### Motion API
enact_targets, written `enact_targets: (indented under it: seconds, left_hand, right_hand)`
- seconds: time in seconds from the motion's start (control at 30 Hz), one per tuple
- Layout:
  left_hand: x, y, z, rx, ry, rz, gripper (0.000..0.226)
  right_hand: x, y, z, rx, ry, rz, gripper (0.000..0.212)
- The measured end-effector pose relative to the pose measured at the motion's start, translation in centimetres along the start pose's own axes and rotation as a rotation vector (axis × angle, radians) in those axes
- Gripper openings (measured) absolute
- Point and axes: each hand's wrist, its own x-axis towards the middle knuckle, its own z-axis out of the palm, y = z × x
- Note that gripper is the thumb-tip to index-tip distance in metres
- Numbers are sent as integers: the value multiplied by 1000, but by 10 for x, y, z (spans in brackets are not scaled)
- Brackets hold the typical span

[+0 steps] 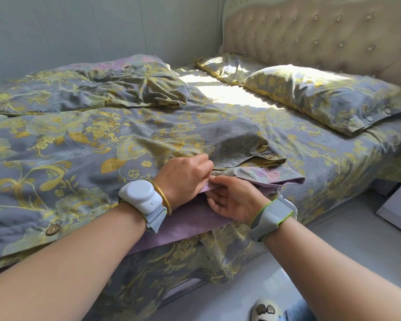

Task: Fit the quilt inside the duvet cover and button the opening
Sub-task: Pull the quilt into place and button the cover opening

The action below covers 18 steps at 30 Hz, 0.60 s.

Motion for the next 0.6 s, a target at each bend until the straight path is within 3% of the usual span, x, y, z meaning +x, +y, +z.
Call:
enact_targets:
  seconds: [0.1, 0.23, 0.3, 0.47, 0.6]
  left_hand:
    - [-3, -1, 2, -38, -18, -25, 12]
    - [-1, -2, 1, -211, -73, -245, 7]
    - [1, -1, 0, -338, -98, -438, 7]
    - [5, 0, -4, -1209, -172, -1132, 12]
    - [5, -3, -5, -1472, -211, -1354, 6]
  right_hand:
    - [-1, 0, -1, 13, -16, 39, 14]
    - [1, -1, -2, -6, -6, 55, 6]
    - [3, -2, -1, -13, 2, 44, 5]
    - [4, -2, -1, -119, 16, -59, 4]
    - [1, -3, -4, -220, 30, -173, 19]
